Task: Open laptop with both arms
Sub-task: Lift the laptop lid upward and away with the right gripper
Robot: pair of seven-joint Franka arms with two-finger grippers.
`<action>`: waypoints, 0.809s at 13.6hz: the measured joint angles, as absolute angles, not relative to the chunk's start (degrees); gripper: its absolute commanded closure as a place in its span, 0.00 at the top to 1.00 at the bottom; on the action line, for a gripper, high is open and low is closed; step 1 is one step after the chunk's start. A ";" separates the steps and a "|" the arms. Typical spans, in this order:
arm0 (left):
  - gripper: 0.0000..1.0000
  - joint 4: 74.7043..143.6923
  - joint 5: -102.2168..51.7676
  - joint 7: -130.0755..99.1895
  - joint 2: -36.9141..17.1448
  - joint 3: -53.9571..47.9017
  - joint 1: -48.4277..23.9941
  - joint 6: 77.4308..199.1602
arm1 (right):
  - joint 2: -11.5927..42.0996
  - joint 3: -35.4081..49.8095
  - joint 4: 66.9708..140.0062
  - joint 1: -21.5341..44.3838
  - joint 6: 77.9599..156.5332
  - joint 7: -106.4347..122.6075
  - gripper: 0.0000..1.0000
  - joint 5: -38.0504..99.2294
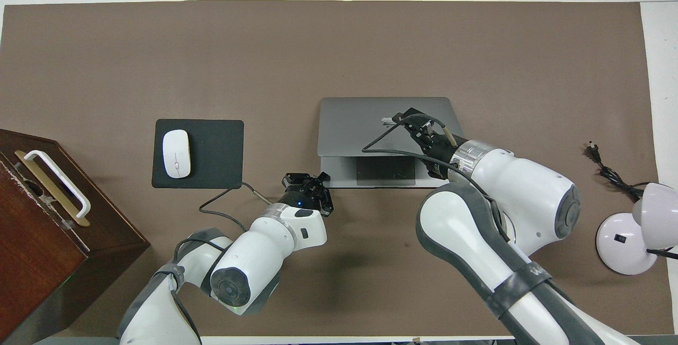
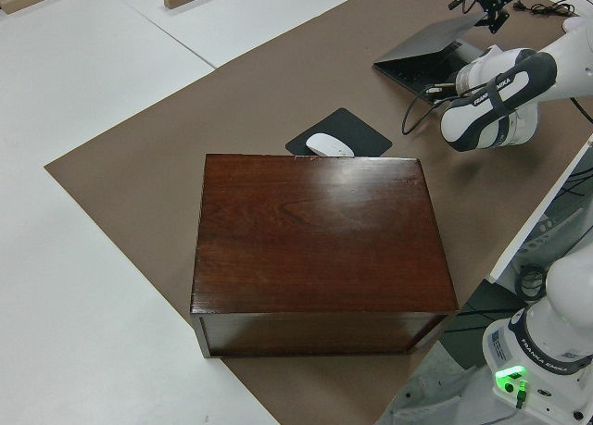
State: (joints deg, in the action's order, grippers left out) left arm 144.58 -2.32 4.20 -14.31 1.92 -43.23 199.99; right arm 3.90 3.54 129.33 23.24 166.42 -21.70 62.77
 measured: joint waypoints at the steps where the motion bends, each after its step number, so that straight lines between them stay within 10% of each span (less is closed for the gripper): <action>1: 0.00 144.58 -2.32 4.21 -14.31 1.92 -43.23 200.00 | 4.60 3.55 127.57 23.45 167.00 -21.42 1.00 62.77; 11: 0.00 144.58 -2.21 4.28 -14.34 1.94 -43.23 200.06 | 12.36 2.77 114.28 20.04 169.48 -7.86 1.00 62.67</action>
